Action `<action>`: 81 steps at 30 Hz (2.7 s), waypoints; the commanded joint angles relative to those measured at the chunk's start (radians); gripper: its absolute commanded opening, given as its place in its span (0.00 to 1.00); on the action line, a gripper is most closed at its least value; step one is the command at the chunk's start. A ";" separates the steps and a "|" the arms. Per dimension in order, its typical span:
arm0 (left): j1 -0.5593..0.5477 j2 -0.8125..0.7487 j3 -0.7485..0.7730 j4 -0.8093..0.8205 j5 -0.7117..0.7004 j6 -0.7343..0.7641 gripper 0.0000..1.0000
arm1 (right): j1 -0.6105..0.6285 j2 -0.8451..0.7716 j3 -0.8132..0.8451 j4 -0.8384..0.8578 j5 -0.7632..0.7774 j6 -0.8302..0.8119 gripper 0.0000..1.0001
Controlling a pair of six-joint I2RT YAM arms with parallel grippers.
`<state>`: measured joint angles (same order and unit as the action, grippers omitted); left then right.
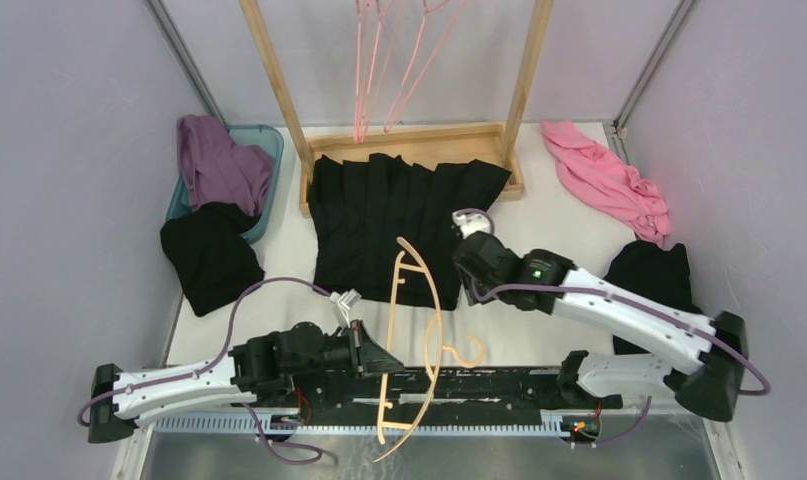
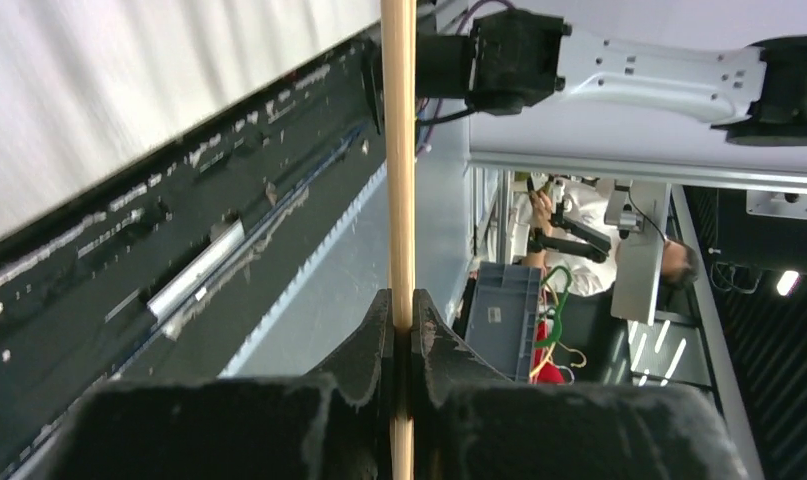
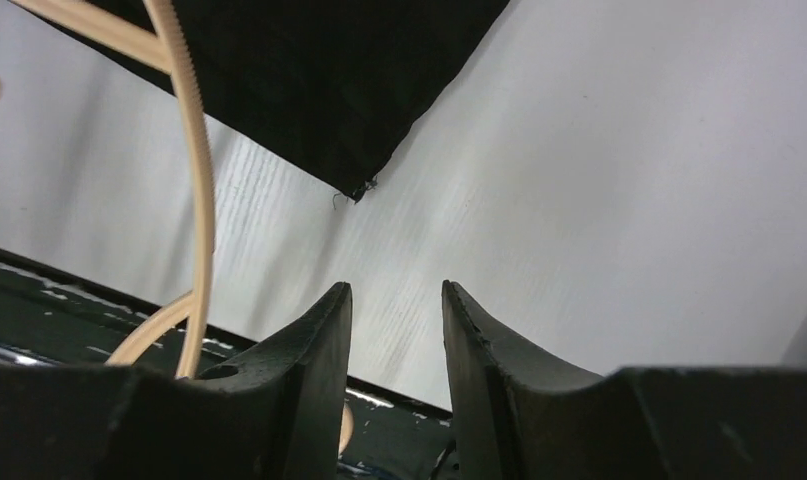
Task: Place the skirt on the hanger
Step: Hang the skirt at the center of the board.
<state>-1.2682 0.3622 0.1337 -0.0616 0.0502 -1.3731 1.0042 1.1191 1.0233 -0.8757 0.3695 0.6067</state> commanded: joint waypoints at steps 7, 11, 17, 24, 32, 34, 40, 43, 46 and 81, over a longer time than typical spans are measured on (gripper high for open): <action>-0.039 -0.197 0.158 -0.568 0.082 -0.142 0.03 | 0.002 0.217 0.007 0.237 -0.075 -0.288 0.48; -0.040 -0.189 0.175 -0.633 0.120 -0.146 0.03 | 0.001 0.248 -0.029 0.332 -0.124 -0.345 0.51; -0.040 -0.129 0.167 -0.632 0.223 -0.123 0.03 | 0.003 0.357 -0.004 0.389 -0.122 -0.407 0.51; -0.039 -0.139 0.169 -0.620 0.306 -0.124 0.03 | 0.006 0.393 -0.056 0.413 -0.081 -0.477 0.52; -0.040 -0.135 0.138 -0.513 0.354 -0.138 0.03 | 0.014 0.451 -0.056 0.434 0.047 -0.513 0.56; -0.039 -0.117 0.134 -0.487 0.366 -0.134 0.03 | 0.020 0.456 -0.062 0.436 0.063 -0.516 0.57; -0.039 -0.060 0.096 -0.362 0.408 -0.138 0.03 | 0.022 0.495 -0.037 0.427 0.093 -0.507 0.42; -0.039 -0.040 0.089 -0.323 0.409 -0.138 0.03 | 0.021 0.485 -0.038 0.443 0.090 -0.485 0.29; -0.039 -0.028 0.067 -0.259 0.394 -0.147 0.03 | 0.020 0.444 -0.047 0.466 0.071 -0.470 0.06; 0.123 0.492 -0.106 0.678 0.467 -0.117 0.03 | 0.021 0.256 -0.152 0.491 -0.069 -0.417 0.01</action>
<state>-1.2194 0.8089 0.0128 0.4549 0.4133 -1.5280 1.0210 1.4311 0.8909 -0.4133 0.3248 0.1715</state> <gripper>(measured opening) 0.073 0.020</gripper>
